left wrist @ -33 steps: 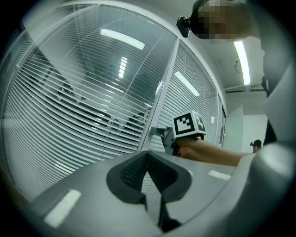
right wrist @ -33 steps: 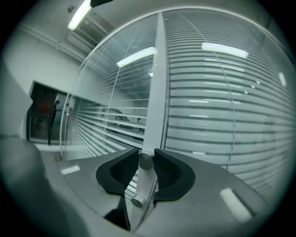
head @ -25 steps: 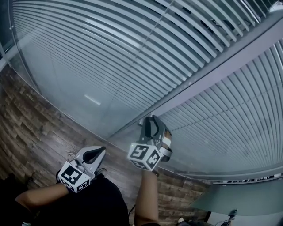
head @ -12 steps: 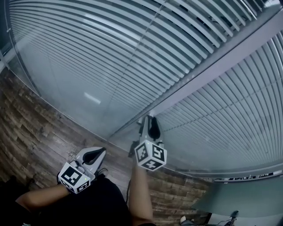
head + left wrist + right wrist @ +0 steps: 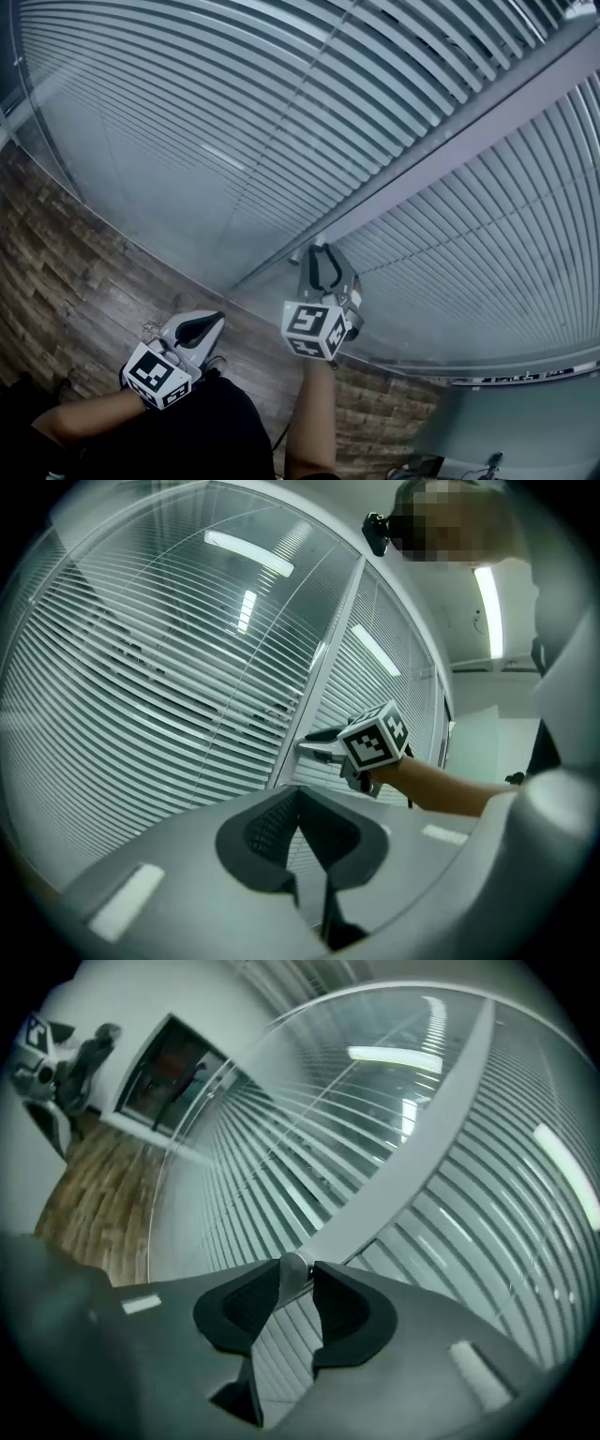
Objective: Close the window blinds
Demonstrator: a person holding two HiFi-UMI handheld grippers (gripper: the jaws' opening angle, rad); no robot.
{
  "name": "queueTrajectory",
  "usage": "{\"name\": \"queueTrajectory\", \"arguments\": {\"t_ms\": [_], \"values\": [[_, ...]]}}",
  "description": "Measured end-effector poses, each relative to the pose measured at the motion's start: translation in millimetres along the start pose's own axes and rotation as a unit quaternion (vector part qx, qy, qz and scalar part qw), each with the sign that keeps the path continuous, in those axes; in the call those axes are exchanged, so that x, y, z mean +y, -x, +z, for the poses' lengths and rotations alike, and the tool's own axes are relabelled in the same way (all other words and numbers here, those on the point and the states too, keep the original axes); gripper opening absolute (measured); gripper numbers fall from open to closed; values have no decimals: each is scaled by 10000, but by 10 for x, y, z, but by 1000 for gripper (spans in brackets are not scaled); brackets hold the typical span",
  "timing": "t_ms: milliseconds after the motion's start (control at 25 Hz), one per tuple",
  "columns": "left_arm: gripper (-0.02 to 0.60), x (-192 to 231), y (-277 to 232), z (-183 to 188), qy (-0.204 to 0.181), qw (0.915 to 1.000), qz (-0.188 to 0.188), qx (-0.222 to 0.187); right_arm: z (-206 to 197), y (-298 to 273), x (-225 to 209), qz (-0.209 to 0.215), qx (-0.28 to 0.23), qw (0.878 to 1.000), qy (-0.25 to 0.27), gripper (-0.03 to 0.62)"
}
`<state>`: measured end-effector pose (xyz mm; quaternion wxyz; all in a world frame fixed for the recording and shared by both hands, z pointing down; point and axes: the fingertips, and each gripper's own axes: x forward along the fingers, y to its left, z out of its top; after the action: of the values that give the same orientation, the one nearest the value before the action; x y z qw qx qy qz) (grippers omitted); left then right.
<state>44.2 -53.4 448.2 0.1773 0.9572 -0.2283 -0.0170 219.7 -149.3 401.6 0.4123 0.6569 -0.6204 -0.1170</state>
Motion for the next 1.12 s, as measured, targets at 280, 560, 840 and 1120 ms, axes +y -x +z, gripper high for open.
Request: {"name": "queueTrajectory", "arguments": {"t_ms": [280,560,840,1120], "values": [[2,-35,-68,3,-13,10000,-45,-1,-14,-48,23,-185,191,9971,711,120],[2,30,10,8,-130,9999,74,-9,-74,35,-110,-107,-961,9314,-3508,117],[2,41,48,28,-231,9997,112,-29,-68,17,-76,-214,-1251,8646,-4862,141],[2,64,82,62,-243,9996,154,-47,-42,-3,-118,-570,-1111,9012,-4149,124]]}}
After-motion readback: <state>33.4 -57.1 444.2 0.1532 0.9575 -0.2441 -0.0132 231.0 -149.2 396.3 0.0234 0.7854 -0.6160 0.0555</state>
